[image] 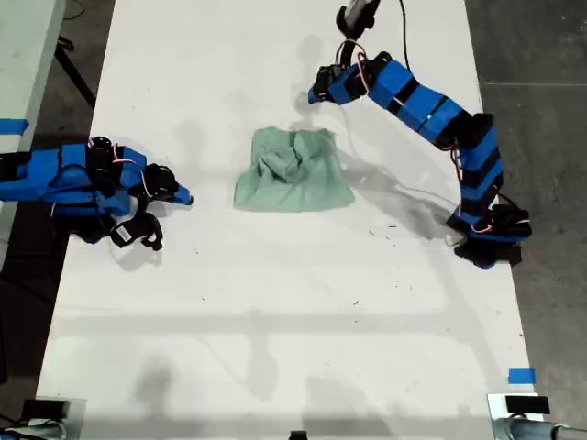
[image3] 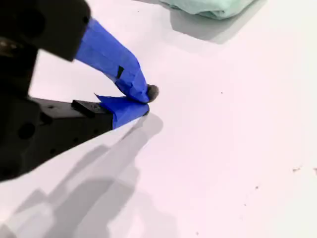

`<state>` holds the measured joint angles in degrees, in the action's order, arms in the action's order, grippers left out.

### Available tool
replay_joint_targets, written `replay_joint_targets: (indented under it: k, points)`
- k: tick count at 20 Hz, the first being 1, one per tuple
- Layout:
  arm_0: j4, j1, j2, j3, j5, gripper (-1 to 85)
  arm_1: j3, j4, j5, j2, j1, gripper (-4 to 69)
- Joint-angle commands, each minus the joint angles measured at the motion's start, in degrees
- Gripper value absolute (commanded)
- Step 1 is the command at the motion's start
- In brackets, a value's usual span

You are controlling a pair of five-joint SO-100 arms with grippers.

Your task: Fold t-shirt

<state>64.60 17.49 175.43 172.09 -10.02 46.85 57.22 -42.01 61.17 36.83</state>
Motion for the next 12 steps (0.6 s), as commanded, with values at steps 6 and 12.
replay_joint_targets:
  k: [6,12]
  points:
    - [7.91,2.37,13.71,1.23,0.0,0.0,11.07,16.0,2.37,20.74,-12.22,-0.8]
    - [8.0,2.81,13.89,1.32,0.0,0.0,13.01,10.99,11.87,13.71,-26.1,-0.8]
